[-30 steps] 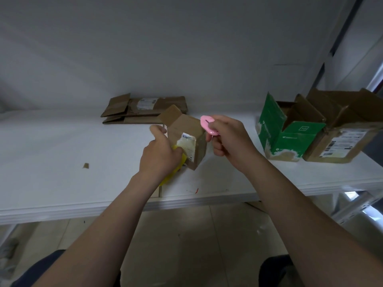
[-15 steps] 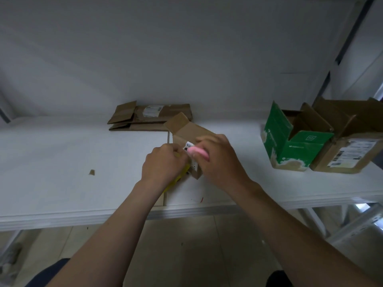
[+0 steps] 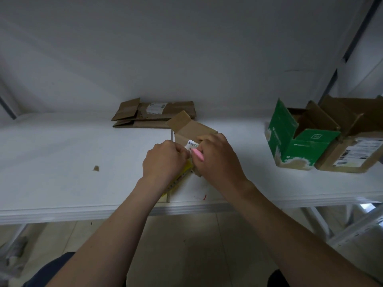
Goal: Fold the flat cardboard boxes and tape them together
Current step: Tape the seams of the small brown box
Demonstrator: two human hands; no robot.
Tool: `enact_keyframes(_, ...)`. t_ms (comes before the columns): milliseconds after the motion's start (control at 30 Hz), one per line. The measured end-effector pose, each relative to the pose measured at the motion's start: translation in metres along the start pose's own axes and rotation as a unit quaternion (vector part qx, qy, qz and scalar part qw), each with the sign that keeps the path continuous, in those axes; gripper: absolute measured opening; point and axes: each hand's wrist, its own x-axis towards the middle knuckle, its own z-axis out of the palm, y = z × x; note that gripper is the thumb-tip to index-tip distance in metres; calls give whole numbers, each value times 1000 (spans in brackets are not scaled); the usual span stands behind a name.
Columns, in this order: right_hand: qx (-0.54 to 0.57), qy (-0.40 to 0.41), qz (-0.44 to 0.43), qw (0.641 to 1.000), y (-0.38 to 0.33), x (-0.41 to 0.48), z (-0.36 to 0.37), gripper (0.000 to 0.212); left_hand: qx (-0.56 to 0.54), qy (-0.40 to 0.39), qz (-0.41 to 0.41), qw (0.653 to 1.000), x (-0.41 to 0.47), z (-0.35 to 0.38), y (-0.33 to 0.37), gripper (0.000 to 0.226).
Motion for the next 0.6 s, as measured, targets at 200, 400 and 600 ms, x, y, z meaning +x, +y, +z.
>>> enact_keyframes(200,-11,-30,-20,999,3,3,-2,35,1,-3,-19,1000,3,1,-2,24)
enact_keyframes(400,-7,-75,-34,997,20,-4,1,63,12,-1,-22,1000,2,-1,-3,24)
enact_keyframes(600,80,-46,-67,993,19,-7,-14,20,4,2,-34,999,1,-15,-15,22)
